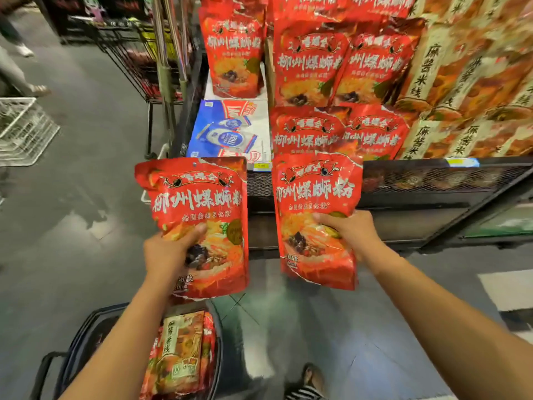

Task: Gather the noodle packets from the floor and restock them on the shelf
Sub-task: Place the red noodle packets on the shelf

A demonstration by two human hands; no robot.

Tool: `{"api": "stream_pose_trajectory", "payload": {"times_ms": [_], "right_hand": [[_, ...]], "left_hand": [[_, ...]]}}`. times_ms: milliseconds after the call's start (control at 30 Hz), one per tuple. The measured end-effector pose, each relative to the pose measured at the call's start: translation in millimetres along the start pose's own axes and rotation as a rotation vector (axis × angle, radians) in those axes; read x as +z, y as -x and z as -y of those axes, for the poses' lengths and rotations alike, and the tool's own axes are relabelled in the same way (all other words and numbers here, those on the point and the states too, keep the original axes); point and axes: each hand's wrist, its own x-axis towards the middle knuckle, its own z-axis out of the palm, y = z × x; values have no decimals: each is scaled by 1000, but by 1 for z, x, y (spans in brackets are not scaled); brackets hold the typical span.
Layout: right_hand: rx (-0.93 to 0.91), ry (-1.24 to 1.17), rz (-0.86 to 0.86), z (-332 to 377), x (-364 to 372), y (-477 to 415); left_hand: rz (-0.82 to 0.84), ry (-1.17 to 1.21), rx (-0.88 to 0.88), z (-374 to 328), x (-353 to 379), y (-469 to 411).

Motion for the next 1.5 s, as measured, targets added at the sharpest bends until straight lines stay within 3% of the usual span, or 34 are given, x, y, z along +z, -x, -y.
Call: {"api": "stream_pose_trajectory", "payload": {"times_ms": [200,400,700,1000,1333,1500], "right_hand": [[-9,-35,-26,17,-121,-34],[-85,-123,-58,56,-174,-69],[-203,-188,-32,126,-165,-141],[-351,-207,-155,220,-140,-239],[-354,-160,-174,263,-136,-323],[-393,-62,-144,280,-138,-368]], "left_hand": [[4,40,24,-24,89,33],[32,143,119,-73,144,41],[64,188,322,-170,181,-33],[141,351,441,-263,238,-161],[363,343,369,-285,325,-223],[319,358,300,-288,355,-250]]}}
